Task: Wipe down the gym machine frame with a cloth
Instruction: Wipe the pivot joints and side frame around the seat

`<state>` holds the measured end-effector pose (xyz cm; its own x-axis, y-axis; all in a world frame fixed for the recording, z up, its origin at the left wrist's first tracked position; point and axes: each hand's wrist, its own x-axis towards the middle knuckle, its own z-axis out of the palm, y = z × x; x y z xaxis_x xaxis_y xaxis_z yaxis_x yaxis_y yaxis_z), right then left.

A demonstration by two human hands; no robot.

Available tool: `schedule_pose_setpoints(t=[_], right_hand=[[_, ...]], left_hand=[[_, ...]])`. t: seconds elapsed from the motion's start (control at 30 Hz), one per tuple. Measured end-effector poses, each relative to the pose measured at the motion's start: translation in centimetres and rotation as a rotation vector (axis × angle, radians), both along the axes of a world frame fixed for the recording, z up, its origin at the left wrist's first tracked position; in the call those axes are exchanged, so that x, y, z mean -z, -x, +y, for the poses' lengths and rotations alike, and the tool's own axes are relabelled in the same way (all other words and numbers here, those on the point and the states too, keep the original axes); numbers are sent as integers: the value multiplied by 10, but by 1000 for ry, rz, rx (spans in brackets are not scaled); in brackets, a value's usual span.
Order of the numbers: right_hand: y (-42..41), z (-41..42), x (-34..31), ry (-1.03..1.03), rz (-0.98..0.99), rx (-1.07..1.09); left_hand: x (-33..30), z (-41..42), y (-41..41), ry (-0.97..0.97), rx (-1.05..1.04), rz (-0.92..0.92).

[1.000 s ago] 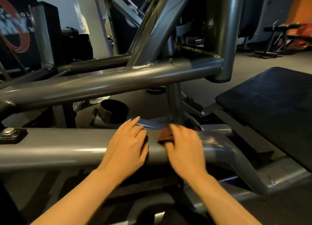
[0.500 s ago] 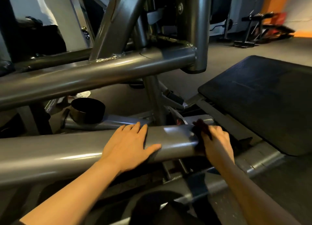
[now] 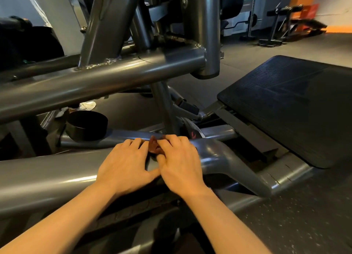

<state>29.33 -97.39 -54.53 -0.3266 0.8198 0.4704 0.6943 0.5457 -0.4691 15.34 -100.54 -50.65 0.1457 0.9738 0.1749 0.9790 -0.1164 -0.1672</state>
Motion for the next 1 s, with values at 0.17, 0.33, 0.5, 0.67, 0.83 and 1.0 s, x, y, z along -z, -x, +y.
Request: schedule_pose_setpoints(t=[0.17,0.33,0.5,0.67,0.83,1.0], right_hand=[[-30,19,10,118,52,35],[-35,18,13,118,119,223],[-1,14,-34,215,669,22],[3,56,-132,-58,1106,236],[61,76,-151,8,879,446],[169,12,-123,-272,582,181]], left_hand=[[0,0,-1,0,-49,40],[-1,-1,-1,6,-67,67],[-10,-9,0,-305,57,-408],[-70,-18,55,-828,-40,-292],[-91,-13,119,-450,-219,-180],[-89,-14,120,-516,-143,-260]])
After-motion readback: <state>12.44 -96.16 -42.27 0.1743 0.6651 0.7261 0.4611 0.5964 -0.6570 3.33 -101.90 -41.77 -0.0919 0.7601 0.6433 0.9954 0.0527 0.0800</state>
